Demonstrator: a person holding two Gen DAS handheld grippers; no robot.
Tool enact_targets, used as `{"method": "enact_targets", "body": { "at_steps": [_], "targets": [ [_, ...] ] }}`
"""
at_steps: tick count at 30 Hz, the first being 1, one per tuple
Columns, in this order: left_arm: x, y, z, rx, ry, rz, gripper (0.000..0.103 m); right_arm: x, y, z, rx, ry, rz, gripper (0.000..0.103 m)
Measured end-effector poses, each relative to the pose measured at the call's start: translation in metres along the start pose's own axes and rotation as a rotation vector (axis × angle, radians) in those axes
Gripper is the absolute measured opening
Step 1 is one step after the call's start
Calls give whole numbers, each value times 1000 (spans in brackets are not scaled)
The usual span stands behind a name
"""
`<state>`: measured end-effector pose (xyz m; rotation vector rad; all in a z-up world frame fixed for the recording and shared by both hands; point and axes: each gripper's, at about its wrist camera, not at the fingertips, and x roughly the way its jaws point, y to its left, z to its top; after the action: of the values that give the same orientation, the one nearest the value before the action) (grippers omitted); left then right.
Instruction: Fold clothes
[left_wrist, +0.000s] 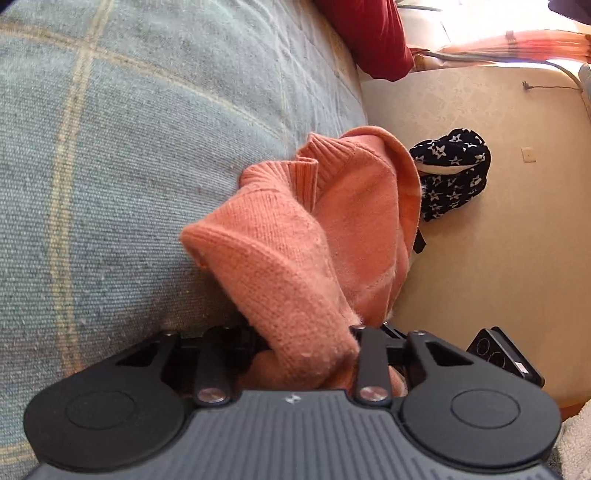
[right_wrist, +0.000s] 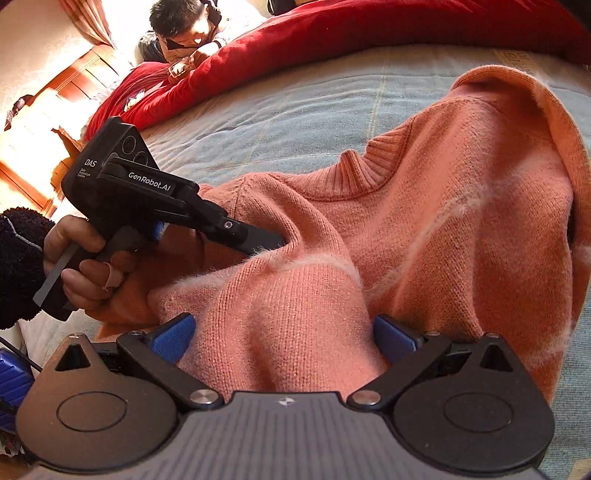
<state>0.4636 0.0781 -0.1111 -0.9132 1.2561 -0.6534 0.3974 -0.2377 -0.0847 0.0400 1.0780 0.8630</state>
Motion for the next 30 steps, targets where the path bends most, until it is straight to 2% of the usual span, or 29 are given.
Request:
{"method": "enact_targets", "body": {
  "at_steps": [2,4,5,7,9,12,14,21,25,28,30],
  "targets": [
    [-7,-10,-3,-14,-26,28,24,0,-1,-1,0,-4,5,103],
    [-23,-29,-9,29,-85,-45,23,-2,1,-2,-10,-9,6,103],
    [-29,-35,-11,56,-103,-55,23,-2,1,-3,-13,-13,5,103],
    [-24,-26,-13,24,-88,-8,23,-1,1,-4,-15,-16,0,103],
    [-14,-13,-14,-25,-53,53,19,0,4,-3,-17,-9,-12,103],
    [-6,-17,-17,19,-58,112,14,1,11,0,-24,10,-46,103],
    [-15,-34,-18,105,-91,158,10,0,17,2,-28,23,-70,103],
    [-57,-72,-11,324,-165,321,8,-22,46,0,-88,14,-129,103],
    [-74,-77,-1,341,-193,371,8,-33,63,-4,-156,-4,-176,103],
    [-90,-77,5,386,-231,452,8,-42,73,-2,-197,-40,-206,103],
    [-101,-77,15,381,-271,492,8,-49,78,1,-217,-71,-223,103]
  ]
}}
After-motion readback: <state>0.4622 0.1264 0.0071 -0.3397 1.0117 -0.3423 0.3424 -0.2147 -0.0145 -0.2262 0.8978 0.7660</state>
